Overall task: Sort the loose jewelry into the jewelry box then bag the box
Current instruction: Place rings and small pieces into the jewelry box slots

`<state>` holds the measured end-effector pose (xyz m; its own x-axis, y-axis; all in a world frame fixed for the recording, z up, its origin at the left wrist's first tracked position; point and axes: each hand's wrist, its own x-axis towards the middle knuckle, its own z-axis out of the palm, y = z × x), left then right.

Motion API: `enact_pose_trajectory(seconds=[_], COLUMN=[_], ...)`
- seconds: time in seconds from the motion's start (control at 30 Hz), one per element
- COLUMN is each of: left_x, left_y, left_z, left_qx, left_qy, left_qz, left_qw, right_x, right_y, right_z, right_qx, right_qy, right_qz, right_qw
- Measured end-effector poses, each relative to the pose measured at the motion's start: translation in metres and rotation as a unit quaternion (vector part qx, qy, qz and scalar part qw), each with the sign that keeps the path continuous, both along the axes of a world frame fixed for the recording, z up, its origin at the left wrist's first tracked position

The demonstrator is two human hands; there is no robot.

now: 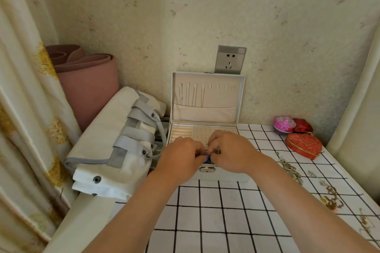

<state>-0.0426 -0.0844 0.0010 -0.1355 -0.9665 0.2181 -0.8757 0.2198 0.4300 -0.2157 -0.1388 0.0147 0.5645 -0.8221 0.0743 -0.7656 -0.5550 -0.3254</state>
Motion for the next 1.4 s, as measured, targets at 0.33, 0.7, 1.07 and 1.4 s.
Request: enact_pose_trajectory(seconds=[0.33,0.7,1.07,1.4], left_x=[-0.012,-0.023,-0.113,-0.187], left_y=[-0.005,-0.006,0.0,0.0], left_z=[-0.004,0.013,0.017,-0.03], left_qx=[-0.013,-0.023,-0.044,-0.02], left_qy=[0.046,-0.007,0.034,-0.032], left_qz=[0.086,0.053,-0.101,-0.185], left_qw=[0.995,0.998,0.993,0.982], right_x=[-0.006,-0.038,-0.154,-0.183], right_y=[0.005,0.006,0.026,0.03], right_z=[-0.005,0.001,-0.003,-0.02], right_qx=[-0.015,-0.007,0.046,0.048], right_qy=[-0.008,-0.112,-0.077,0.048], right_qz=[-0.011,-0.025,-0.137,-0.124], right_qw=[1.0,0.993,0.986,0.99])
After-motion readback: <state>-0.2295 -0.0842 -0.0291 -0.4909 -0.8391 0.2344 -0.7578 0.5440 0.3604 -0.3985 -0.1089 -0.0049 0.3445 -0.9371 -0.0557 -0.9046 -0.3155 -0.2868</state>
